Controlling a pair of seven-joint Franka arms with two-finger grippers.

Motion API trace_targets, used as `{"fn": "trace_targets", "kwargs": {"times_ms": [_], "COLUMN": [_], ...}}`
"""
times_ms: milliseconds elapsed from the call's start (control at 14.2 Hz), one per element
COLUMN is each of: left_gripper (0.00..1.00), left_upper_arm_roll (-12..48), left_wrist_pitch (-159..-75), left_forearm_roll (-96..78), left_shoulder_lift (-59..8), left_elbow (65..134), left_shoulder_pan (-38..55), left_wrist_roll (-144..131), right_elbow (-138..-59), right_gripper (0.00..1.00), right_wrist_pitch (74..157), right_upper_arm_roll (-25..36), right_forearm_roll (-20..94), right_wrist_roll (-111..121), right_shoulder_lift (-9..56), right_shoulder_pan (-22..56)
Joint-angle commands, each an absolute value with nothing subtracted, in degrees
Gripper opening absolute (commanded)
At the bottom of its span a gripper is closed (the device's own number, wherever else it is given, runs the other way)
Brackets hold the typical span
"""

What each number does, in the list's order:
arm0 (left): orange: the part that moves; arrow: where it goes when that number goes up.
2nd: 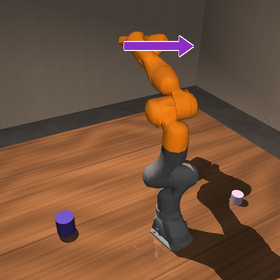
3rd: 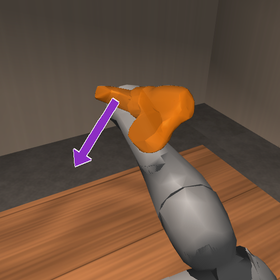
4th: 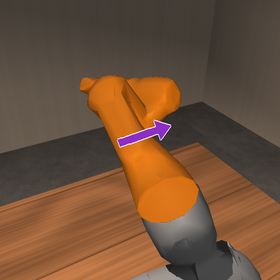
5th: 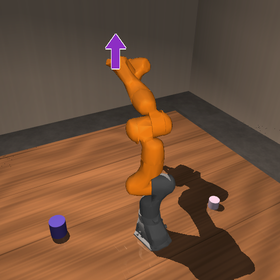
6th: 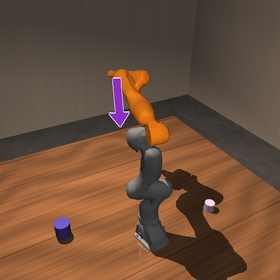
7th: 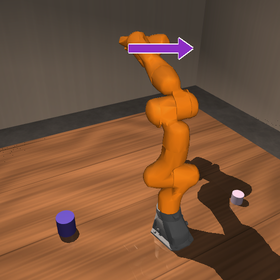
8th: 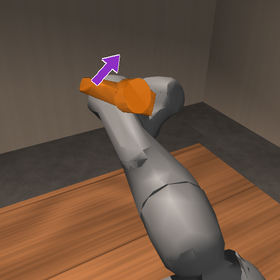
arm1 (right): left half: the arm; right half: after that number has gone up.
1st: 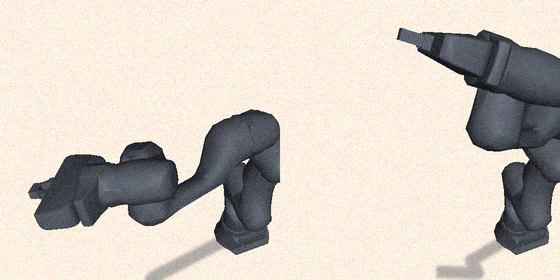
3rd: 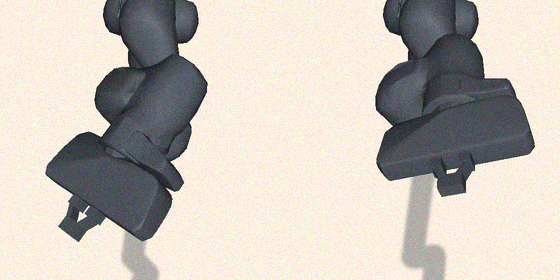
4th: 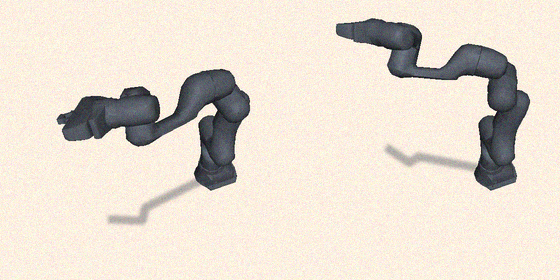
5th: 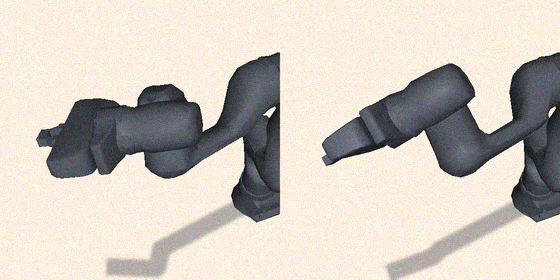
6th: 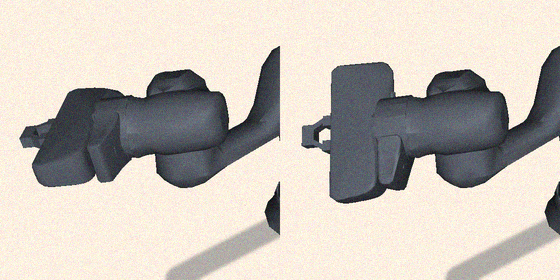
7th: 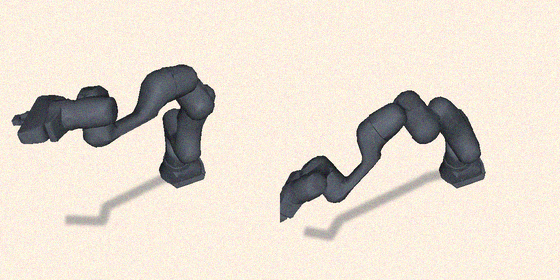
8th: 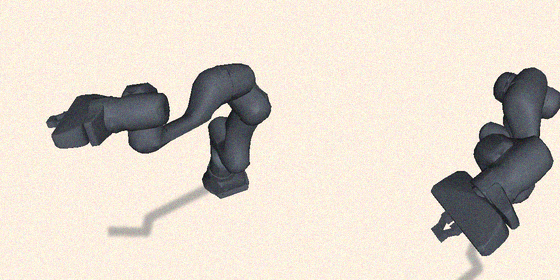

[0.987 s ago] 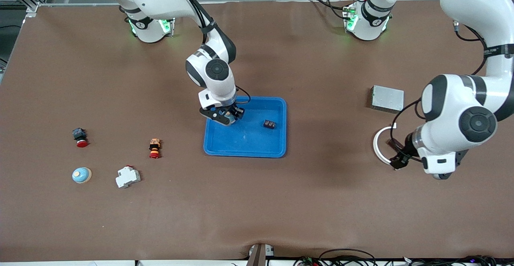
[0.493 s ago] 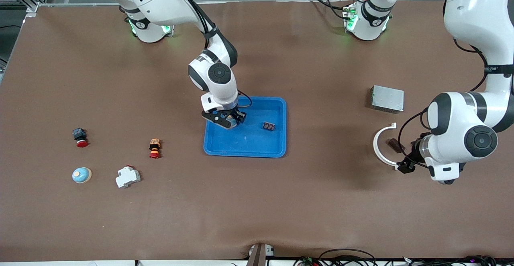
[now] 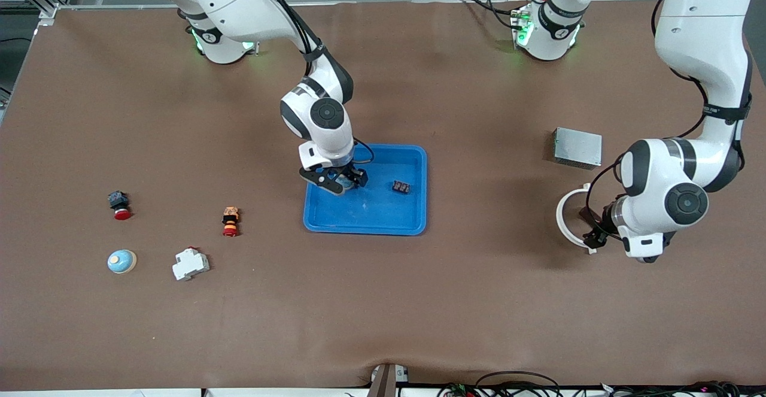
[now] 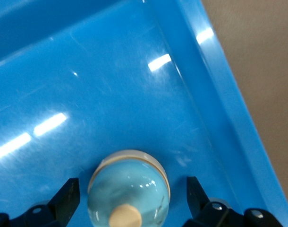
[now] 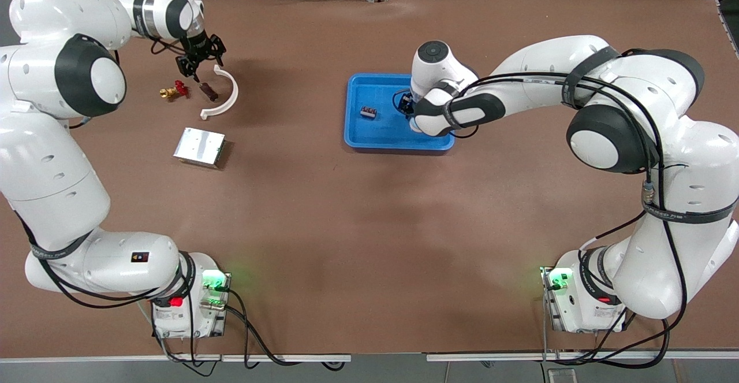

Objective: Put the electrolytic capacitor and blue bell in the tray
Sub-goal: 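Carry the bell over the tray while the left gripper reaches another capacitor, then release the bell in the tray while the left gripper grasps the capacitor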

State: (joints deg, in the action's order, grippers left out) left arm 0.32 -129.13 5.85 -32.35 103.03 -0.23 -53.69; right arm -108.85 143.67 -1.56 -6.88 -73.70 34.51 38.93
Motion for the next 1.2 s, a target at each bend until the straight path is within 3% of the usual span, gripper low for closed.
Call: {"fn": "trace_targets", "kwargs": {"times_ms": [0, 70, 211, 352, 564, 634, 846, 1128], "left_gripper": [1.00, 1.00, 0.87, 0.65, 0.29, 0.12, 0.00, 0.00], "left_upper_arm_roll": [0.6, 0.6, 0.6, 0.6, 0.7, 0.6, 0.6, 0.6], "left_wrist_pitch": [-134.3, -134.9, -135.0, -135.0, -135.0, -135.0, -135.5, -134.7], "left_forearm_roll": [7.5, 7.6, 7.5, 7.5, 7.5, 7.5, 7.5, 7.6], "left_shoulder_lift": [-29.8, -29.8, -29.6, -29.4, -30.0, -30.4, -30.9, -28.2], "left_elbow": [109.1, 109.9, 111.3, 112.1, 112.1, 111.9, 111.6, 111.1], "left_shoulder_pan": [-2.2, -2.4, -2.2, -2.3, -2.2, -1.9, -1.9, -2.4], "left_wrist_roll": [-53.1, -53.0, -53.1, -53.0, -53.1, -53.1, -53.1, -49.5], "right_elbow": [-100.3, -95.9, -89.8, -90.1, -97.1, -97.5, -96.6, -90.2], "right_gripper": [1.00, 1.00, 1.00, 1.00, 1.00, 1.00, 1.00, 1.00], "right_wrist_pitch": [130.1, 123.3, 113.5, 110.2, 110.9, 110.5, 110.7, 111.1], "right_upper_arm_roll": [-1.5, -1.6, -1.8, -1.6, -1.4, -1.5, -1.6, -1.7], "right_forearm_roll": [-8.0, -7.4, -6.8, -6.7, -7.4, -7.4, -6.8, -6.2], "right_wrist_roll": [-73.9, -72.0, -65.1, -55.9, -39.4, -32.0, -6.2, 18.8], "right_shoulder_lift": [33.7, 33.7, 33.3, 30.1, 22.1, 20.1, 19.4, 24.8], "right_shoulder_pan": [38.6, 37.9, 36.0, 32.9, 25.6, 21.8, 9.8, -3.0]}}
